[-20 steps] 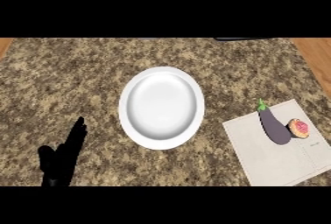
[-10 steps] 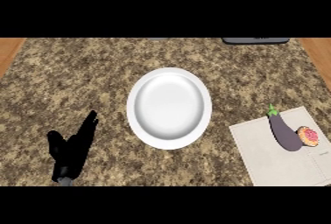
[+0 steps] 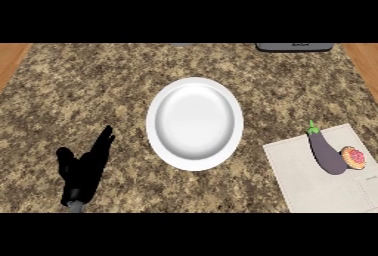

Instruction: Pick the cupcake from the placemat and place it in the plate

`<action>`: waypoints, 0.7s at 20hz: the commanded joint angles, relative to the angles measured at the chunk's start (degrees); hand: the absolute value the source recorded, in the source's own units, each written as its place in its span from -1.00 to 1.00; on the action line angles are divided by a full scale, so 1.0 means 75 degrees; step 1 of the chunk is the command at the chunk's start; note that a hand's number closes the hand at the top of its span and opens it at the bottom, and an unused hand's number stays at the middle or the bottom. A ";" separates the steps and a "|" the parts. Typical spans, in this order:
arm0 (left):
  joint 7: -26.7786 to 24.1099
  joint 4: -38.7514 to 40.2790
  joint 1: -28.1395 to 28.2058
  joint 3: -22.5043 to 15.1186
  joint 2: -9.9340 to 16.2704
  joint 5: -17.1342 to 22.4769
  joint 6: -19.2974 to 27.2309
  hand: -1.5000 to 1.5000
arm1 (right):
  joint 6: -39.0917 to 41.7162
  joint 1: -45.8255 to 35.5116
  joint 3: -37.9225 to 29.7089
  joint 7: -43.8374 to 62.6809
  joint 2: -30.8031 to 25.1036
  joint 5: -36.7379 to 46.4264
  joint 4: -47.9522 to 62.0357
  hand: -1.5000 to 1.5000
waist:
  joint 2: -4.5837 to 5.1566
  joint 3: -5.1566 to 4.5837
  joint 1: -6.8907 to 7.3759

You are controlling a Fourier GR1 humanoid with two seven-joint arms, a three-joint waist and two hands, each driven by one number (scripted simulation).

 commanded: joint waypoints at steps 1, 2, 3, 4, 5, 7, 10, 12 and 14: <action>0.0002 0.0529 -0.0221 0.0074 -0.0184 0.0038 -0.0131 0.00 | 0.0236 -0.0058 0.0462 0.1515 -0.0464 0.0305 -0.1049 -1.00 | 0.0039 -0.0029 0.0034; -0.0011 0.0267 0.0074 0.0054 -0.0162 -0.0042 -0.0009 0.00 | 0.0013 0.0415 0.0645 0.1315 -0.0057 0.0639 -0.1256 -1.00 | 0.0022 -0.0020 0.0022; -0.0049 0.0448 -0.0012 0.0022 -0.0220 -0.0036 -0.0079 0.00 | 0.0002 0.0167 0.0865 0.2191 -0.0205 0.0619 -0.1805 -1.00 | 0.0029 -0.0031 0.0037; 0.0001 0.0295 -0.0047 0.0060 -0.0106 -0.0014 -0.0239 0.00 | 0.0042 -0.0001 0.0941 0.2441 -0.0247 0.0745 -0.1673 -1.00 | 0.0035 -0.0020 0.0084; 0.0066 0.0409 -0.0240 -0.0025 -0.0340 -0.0174 -0.0020 0.00 | 0.0104 0.0048 0.0968 0.2609 -0.0204 0.0820 -0.1732 -1.00 | 0.0035 -0.0017 0.0054; -0.0106 0.0608 -0.0188 0.0250 -0.0239 -0.0042 -0.0412 0.00 | -0.0032 -0.0222 0.1182 0.2696 0.0206 0.1173 -0.1829 -1.00 | 0.0037 -0.0011 0.0084; 0.0426 0.0229 -0.0243 0.0374 -0.0036 -0.0001 -0.0419 0.00 | -0.0369 -0.0318 0.1674 0.3550 0.0612 0.1636 -0.2419 -1.00 | 0.0030 -0.0010 0.0091; 0.0284 0.0758 -0.0705 0.0434 -0.0373 -0.0113 -0.0387 0.00 | -0.0393 -0.0406 0.1749 0.4007 0.0704 0.1934 -0.2701 -1.00 | 0.0034 -0.0012 0.0053; 0.0242 -0.0050 0.0122 0.0205 -0.0392 -0.0325 -0.0175 0.00 | -0.0424 -0.0475 0.1884 0.3865 0.0851 0.2408 -0.2271 -1.00 | 0.0030 -0.0007 0.0114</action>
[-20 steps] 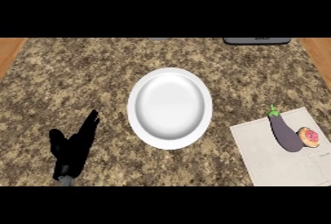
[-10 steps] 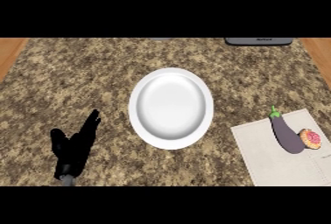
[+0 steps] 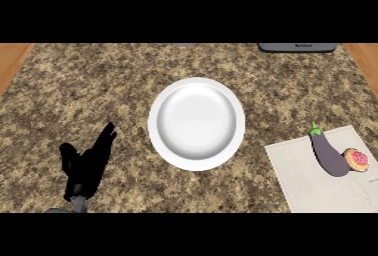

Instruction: Pick the cupcake from the placemat and place it in the plate

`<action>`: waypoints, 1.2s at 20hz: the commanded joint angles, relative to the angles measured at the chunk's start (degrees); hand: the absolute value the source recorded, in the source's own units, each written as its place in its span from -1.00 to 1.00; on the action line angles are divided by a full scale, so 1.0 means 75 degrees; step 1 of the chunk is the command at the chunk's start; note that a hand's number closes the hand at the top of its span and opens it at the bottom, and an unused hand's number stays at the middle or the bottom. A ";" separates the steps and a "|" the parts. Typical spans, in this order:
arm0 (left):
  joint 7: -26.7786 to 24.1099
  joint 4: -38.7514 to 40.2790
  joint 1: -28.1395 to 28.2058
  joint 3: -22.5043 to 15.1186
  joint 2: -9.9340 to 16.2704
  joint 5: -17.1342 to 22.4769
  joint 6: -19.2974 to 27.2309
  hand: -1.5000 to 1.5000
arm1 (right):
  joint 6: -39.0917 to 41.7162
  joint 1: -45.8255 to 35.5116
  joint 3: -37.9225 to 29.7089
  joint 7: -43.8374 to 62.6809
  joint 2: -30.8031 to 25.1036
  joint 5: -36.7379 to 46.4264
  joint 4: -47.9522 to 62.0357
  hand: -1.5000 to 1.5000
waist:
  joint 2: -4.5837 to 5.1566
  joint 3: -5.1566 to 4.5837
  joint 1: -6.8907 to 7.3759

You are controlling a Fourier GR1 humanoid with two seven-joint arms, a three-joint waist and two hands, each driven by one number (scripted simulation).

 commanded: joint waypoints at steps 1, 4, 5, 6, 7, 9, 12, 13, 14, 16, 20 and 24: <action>0.0224 -0.0199 0.0224 -0.0339 -0.0356 -0.0393 0.0264 0.00 | 0.0240 -0.0029 0.0207 0.0328 0.0212 0.0502 0.0057 -1.00 | 0.0033 -0.0023 -0.0007; 0.0532 -0.0331 0.0139 -0.0122 -0.0217 -0.0320 0.0089 0.00 | 0.0156 -0.0390 0.0718 0.0980 0.0863 0.0765 -0.0266 -1.00 | 0.0035 -0.0024 0.0017; 0.0568 -0.0107 -0.0020 -0.0160 -0.0431 -0.0482 0.0192 0.00 | 0.0488 -0.0298 0.0370 0.1072 0.0769 0.0587 -0.0345 -1.00 | 0.0033 -0.0025 -0.0022; 0.0662 -0.0128 -0.0083 0.0273 -0.0118 -0.0184 -0.0137 0.00 | 0.0627 -0.0713 0.0550 0.1145 0.0837 0.0678 -0.0178 -1.00 | 0.0037 -0.0024 0.0007; 0.0518 -0.0329 0.0298 0.0228 -0.0120 -0.0190 -0.0273 0.00 | 0.0646 -0.0120 0.0349 0.1124 0.1019 0.0638 -0.0695 -1.00 | 0.0027 -0.0025 -0.0026; 0.0403 0.0100 -0.0158 0.0194 -0.0568 -0.0446 -0.0066 0.00 | 0.0572 -0.0321 0.0551 0.0996 0.1343 0.1096 -0.0358 -1.00 | 0.0035 -0.0024 -0.0026; 0.0733 -0.0498 0.0253 0.0451 -0.0242 -0.0297 -0.0408 0.00 | 0.0502 -0.0304 0.0487 0.1000 0.1695 0.1390 -0.0437 -1.00 | 0.0029 -0.0023 -0.0016; 0.0178 0.0360 -0.0036 0.0578 -0.0374 -0.0378 -0.0599 0.00 | 0.0287 -0.0431 0.0586 0.0449 0.1855 0.1731 0.0159 -1.00 | 0.0038 -0.0023 -0.0018; 0.0539 -0.0205 0.0218 0.0250 -0.0619 -0.0556 -0.0255 0.00 | 0.0675 -0.0451 0.0448 0.0834 0.1560 0.1670 -0.0224 -1.00 | 0.0032 -0.0024 -0.0016; 0.0268 0.0358 -0.0079 0.0428 -0.0622 -0.0593 -0.0437 0.00 | 0.0380 -0.0765 0.0799 0.1037 0.1851 0.2235 0.0115 -1.00 | 0.0041 -0.0024 -0.0003; 0.0290 0.0006 0.0295 0.0654 -0.0335 -0.0595 -0.0713 0.00 | 0.0309 -0.0773 0.0637 0.0748 0.1857 0.2735 0.0695 -1.00 | 0.0037 -0.0023 0.0003; 0.0752 -0.0565 0.0391 0.0596 -0.0586 -0.0784 -0.0479 0.00 | 0.0468 -0.0894 0.0430 0.0466 0.1920 0.2977 0.1119 -1.00 | 0.0034 -0.0022 0.0002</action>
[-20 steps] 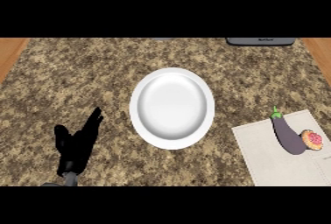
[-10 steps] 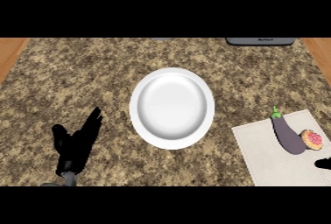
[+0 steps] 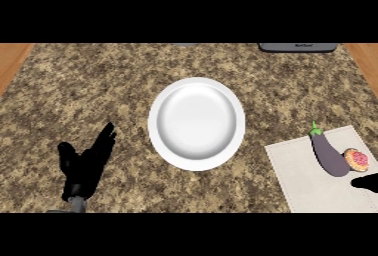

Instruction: Pick the cupcake from the placemat and place it in the plate

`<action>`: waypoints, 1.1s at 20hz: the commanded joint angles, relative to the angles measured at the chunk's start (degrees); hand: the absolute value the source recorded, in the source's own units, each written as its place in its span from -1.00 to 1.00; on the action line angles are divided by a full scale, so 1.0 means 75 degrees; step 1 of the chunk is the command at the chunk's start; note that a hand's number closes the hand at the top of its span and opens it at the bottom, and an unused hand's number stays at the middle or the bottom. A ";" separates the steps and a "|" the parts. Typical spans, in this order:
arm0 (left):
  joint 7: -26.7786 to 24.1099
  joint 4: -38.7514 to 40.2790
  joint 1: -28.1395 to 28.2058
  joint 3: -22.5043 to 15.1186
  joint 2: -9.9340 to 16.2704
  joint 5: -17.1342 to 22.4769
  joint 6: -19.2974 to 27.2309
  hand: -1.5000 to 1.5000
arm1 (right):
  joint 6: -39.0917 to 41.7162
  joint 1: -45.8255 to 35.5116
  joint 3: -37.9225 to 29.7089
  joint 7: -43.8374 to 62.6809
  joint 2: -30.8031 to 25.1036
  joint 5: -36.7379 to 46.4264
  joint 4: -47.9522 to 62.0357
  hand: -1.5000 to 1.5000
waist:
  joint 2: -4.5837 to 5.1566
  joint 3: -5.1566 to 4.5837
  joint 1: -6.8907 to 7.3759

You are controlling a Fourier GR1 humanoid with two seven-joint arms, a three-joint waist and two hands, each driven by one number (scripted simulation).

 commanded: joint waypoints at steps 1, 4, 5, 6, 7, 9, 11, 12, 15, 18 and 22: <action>-0.0195 0.0476 -0.0004 -0.0112 -0.0435 -0.0286 0.0068 0.00 | 0.0080 0.0137 0.0184 0.0605 0.0455 0.0398 -0.0652 -1.00 | 0.0020 -0.0024 -0.0036; -0.0191 0.0594 -0.0108 0.0274 -0.0354 -0.0102 -0.0196 0.00 | 0.0009 0.0175 0.0076 -0.0130 0.0604 0.0626 0.0115 -1.00 | 0.0025 -0.0022 -0.0024; 0.0403 -0.0121 -0.0024 0.0227 -0.0202 -0.0145 -0.0275 0.00 | 0.0205 -0.0170 0.0001 -0.0080 0.0603 0.0691 0.0249 -1.00 | 0.0022 -0.0021 -0.0007; -0.0043 0.0794 -0.0478 0.0441 -0.0258 -0.0176 -0.0315 0.00 | 0.0119 -0.0182 0.0141 -0.0250 0.0680 0.0796 0.0604 -1.00 | 0.0030 -0.0021 -0.0017; 0.0188 -0.0126 0.0197 0.0132 -0.0409 -0.0400 -0.0064 0.00 | 0.0516 -0.0202 -0.0069 -0.0070 0.0554 0.0680 0.0297 -1.00 | 0.0021 -0.0021 -0.0006; -0.0084 0.0741 -0.0276 0.0326 -0.0479 -0.0292 -0.0297 0.00 | 0.0716 -0.0534 0.0022 -0.0012 0.0456 0.0776 0.0547 -1.00 | 0.0027 -0.0022 -0.0017; -0.0345 0.0228 0.0506 0.0222 -0.0320 -0.0267 -0.0464 0.00 | 0.0777 -0.0404 0.0237 -0.0508 0.0277 0.1004 0.1126 1.00 | 0.0028 -0.0020 0.0036; -0.0031 0.0452 -0.0140 0.0268 -0.0493 -0.0371 -0.0213 0.00 | 0.0914 -0.0408 0.0045 -0.1142 0.0038 0.0875 0.1424 1.00 | 0.0032 -0.0019 -0.0006; -0.0107 0.0496 -0.0107 0.0434 -0.0457 -0.0339 -0.0370 0.00 | 0.0111 -0.0264 0.0367 -0.1380 0.0471 0.1625 0.1380 1.00 | 0.0027 -0.0021 -0.0019; 0.0462 -0.0278 0.0192 0.0298 -0.0489 -0.0468 -0.0310 0.00 | -0.0011 -0.0528 0.0361 -0.1104 0.0720 0.1975 0.1455 1.00 | 0.0021 -0.0020 -0.0002; 0.0343 0.0016 0.0024 0.0428 -0.0603 -0.0638 -0.0377 0.00 | -0.0263 -0.0887 0.0070 -0.1542 0.0679 0.2249 0.1957 1.00 | 0.0024 -0.0020 -0.0003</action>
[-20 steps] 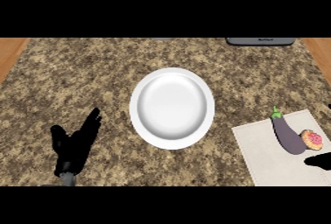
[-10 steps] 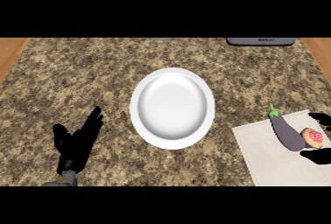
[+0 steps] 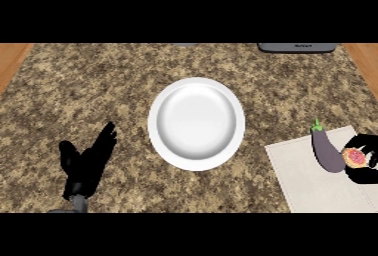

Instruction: Pick the cupcake from the placemat and place it in the plate

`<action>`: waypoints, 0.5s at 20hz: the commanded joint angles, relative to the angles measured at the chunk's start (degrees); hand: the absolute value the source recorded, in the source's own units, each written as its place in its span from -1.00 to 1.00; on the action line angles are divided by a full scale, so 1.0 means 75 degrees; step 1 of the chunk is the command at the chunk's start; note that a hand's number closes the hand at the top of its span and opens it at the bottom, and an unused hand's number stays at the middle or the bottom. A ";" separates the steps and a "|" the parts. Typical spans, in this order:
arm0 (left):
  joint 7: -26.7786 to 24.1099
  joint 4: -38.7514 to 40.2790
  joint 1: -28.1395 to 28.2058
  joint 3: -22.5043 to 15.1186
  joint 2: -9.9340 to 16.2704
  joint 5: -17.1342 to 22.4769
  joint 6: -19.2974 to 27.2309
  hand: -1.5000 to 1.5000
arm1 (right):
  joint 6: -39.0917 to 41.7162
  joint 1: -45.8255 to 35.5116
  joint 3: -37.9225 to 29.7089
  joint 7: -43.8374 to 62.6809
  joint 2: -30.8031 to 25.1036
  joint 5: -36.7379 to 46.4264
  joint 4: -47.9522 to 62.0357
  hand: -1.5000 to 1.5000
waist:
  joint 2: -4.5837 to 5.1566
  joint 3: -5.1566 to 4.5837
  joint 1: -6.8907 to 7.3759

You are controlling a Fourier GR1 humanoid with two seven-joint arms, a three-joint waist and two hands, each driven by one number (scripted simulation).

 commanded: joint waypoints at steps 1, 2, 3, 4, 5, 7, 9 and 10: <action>-0.0339 0.0615 -0.0130 -0.0003 -0.0229 -0.0159 0.0121 0.00 | -0.0299 0.0017 0.1103 0.1475 0.1309 0.0680 -0.1580 1.00 | 0.0014 -0.0008 -0.0086; 0.0082 0.0291 -0.0194 -0.0180 -0.0171 -0.0148 0.0056 0.00 | -0.0542 -0.0665 0.1729 0.1932 0.2025 0.1104 -0.1353 1.00 | 0.0030 -0.0023 0.0211; 0.0137 0.0130 -0.0216 -0.0189 -0.0094 -0.0070 -0.0079 0.00 | -0.0671 -0.0564 0.2197 0.2002 0.2501 0.1343 -0.1387 1.00 | 0.0014 -0.0032 0.0386; 0.0097 0.0177 -0.0333 -0.0219 -0.0134 -0.0074 -0.0102 0.00 | -0.0675 -0.0798 0.2451 0.2126 0.2794 0.1454 -0.1404 1.00 | 0.0043 -0.0056 0.0589; 0.0091 0.0168 -0.0369 -0.0378 -0.0143 -0.0152 -0.0186 0.00 | -0.0700 -0.1010 0.2672 0.2282 0.3084 0.1570 -0.1364 1.00 | 0.0069 -0.0066 0.0795; 0.0073 0.0218 -0.0343 -0.0482 -0.0195 -0.0190 -0.0217 0.00 | -0.0957 -0.1235 0.3140 0.2690 0.3785 0.1900 -0.1378 1.00 | 0.0058 -0.0073 0.0988; 0.0153 0.0217 -0.0430 -0.0521 -0.0193 -0.0212 -0.0227 0.00 | -0.1546 -0.1707 0.3501 0.3119 0.4006 0.2186 -0.1618 1.00 | -0.0023 -0.0046 0.1097; 0.0220 0.0260 -0.0459 -0.0532 -0.0210 -0.0149 -0.0288 0.00 | -0.1826 -0.1969 0.3716 0.3368 0.4019 0.2367 -0.1675 1.00 | -0.0008 -0.0044 0.1153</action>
